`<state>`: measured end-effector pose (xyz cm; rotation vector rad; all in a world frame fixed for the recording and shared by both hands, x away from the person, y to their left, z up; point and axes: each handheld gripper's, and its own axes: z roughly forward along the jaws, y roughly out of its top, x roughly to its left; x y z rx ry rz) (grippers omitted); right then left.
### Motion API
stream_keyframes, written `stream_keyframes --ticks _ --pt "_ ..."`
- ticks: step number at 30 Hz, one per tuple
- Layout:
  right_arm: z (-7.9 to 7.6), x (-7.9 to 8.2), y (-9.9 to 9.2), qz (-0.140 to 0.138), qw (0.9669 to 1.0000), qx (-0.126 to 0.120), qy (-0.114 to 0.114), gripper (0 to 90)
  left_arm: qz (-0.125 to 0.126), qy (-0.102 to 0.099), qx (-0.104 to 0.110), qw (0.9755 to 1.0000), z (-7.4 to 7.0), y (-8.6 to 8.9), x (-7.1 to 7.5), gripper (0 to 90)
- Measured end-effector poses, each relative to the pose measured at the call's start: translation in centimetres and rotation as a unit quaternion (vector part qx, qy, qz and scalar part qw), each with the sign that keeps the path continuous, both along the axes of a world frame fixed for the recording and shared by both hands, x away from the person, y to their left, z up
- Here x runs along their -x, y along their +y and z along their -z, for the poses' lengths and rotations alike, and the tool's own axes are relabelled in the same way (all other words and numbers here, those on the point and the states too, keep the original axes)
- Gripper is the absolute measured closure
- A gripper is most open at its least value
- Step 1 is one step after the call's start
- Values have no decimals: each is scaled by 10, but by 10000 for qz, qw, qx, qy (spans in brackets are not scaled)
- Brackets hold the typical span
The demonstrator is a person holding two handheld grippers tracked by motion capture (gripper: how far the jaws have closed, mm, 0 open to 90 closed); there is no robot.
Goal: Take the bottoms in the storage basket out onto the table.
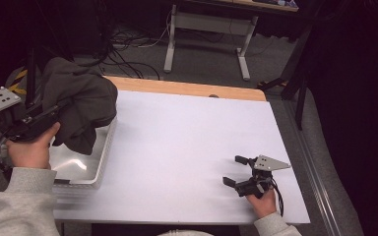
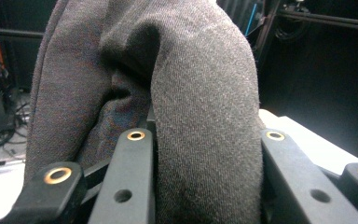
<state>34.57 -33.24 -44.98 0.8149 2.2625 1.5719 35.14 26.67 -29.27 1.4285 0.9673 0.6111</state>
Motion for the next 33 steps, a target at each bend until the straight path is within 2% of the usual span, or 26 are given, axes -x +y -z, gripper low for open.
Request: stream_keyframes --ticks 7,14,33 --pt "0 0 0 -4 10000 -3 0 4 208 -139 83 9997 -10 -12 1 703" --pt "0 0 0 -8 10000 -6 0 4 513 -205 121 9984 -17 -34 -3 703" --pt "0 0 0 -20 10000 -10 -8 4 1143 -218 129 9931 -18 -87 -16 704"
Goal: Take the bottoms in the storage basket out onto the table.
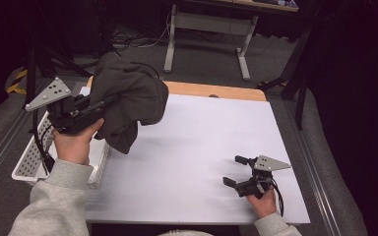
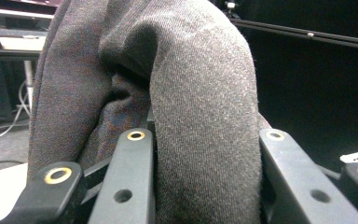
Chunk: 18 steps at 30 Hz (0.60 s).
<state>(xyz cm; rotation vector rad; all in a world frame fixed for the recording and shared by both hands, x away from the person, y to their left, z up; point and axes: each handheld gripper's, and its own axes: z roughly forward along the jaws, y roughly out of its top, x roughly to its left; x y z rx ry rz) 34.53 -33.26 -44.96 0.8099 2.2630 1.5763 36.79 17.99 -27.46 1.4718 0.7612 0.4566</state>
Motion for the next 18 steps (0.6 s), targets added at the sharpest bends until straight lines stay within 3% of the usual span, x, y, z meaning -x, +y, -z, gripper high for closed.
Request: stream_keyframes --ticks 18 --pt "0 0 0 -17 10000 -11 -14 4 596 180 -84 9980 17 -52 -17 702"
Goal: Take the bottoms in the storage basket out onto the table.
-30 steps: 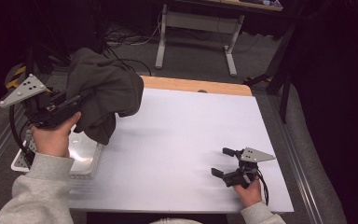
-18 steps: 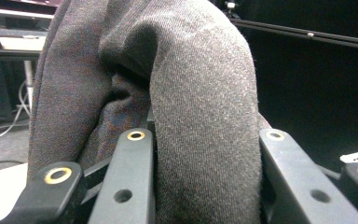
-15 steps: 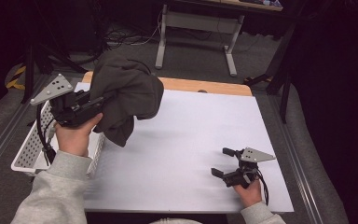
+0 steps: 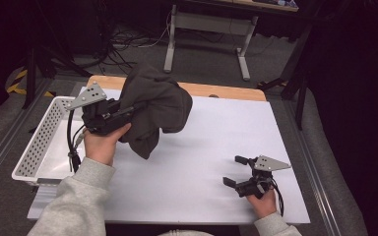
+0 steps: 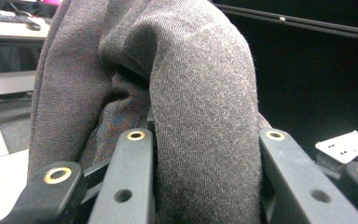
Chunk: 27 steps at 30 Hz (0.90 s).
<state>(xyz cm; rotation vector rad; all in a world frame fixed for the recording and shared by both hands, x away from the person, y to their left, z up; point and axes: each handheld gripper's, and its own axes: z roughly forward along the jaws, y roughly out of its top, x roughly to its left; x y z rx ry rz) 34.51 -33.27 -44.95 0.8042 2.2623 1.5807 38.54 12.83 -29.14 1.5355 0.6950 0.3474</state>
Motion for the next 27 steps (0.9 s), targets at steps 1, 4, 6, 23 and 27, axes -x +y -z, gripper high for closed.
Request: stream_keyframes --ticks 1,4,6,23,27 --pt "0 0 0 -1 10000 0 2 4 15 2 -12 10000 1 -2 -1 702" --pt "0 0 0 -13 10000 -9 3 4 66 59 -29 10000 6 -9 -3 702" --pt "0 0 0 -31 10000 -25 2 4 89 89 -77 9999 9 -13 -5 702" --pt "0 1 0 -60 10000 -38 -2 4 288 421 -211 9985 37 -44 -24 701" --pt "0 1 0 -60 10000 -36 -2 4 342 456 -230 9981 42 -50 -27 700"
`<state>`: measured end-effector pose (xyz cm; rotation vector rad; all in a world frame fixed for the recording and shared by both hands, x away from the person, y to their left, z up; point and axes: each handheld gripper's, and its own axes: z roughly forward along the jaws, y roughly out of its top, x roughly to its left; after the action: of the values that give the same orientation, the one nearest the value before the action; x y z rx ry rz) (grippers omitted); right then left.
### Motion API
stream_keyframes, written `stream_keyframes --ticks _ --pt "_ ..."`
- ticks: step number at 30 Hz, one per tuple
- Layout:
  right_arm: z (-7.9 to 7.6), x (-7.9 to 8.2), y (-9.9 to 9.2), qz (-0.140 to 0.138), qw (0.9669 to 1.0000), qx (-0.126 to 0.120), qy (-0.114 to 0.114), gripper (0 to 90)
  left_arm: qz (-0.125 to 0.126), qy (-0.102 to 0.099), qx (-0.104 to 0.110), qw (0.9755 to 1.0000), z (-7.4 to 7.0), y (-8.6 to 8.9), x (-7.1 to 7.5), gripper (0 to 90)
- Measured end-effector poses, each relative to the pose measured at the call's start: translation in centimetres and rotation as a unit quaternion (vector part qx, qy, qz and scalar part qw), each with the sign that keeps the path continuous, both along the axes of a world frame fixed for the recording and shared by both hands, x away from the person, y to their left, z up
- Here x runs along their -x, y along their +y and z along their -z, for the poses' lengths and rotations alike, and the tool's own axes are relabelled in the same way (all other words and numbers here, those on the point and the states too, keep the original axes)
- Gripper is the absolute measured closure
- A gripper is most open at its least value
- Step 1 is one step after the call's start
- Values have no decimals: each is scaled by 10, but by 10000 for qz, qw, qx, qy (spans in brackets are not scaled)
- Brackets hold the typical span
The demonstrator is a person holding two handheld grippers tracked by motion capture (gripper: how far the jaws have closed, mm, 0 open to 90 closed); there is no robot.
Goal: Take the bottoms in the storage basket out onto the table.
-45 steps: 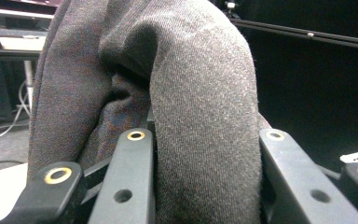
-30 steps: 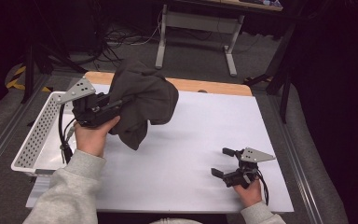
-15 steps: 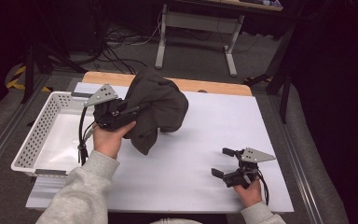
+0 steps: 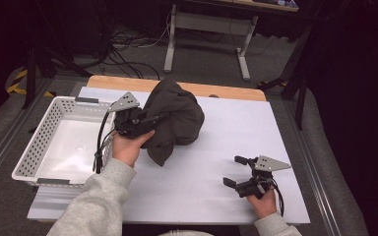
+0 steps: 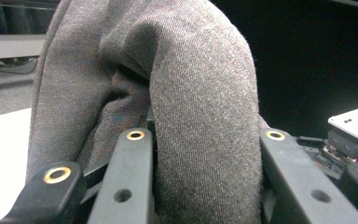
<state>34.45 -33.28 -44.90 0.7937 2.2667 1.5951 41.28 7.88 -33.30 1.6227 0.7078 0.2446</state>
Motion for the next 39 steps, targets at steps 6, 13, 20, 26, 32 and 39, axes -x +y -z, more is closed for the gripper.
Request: stream_keyframes --ticks 6,13,20,26,32,39 --pt "0 0 0 5 10000 10 3 4 94 27 -97 9999 7 -11 -2 693" --pt "0 0 0 7 10000 9 8 4 145 103 -244 9995 18 -22 -7 683" --pt "0 0 0 -7 10000 -11 5 4 273 223 -468 9983 30 -36 -12 661" --pt "-1 1 -1 -8 10000 -60 -19 4 444 373 -435 9974 46 -47 -14 601" --pt "-2 2 -2 -12 9999 -91 -47 4 818 443 -477 9945 54 -60 -13 443" --pt "-2 3 -2 -2 9999 -120 -87 4 1009 587 -303 9927 56 -62 -13 179"
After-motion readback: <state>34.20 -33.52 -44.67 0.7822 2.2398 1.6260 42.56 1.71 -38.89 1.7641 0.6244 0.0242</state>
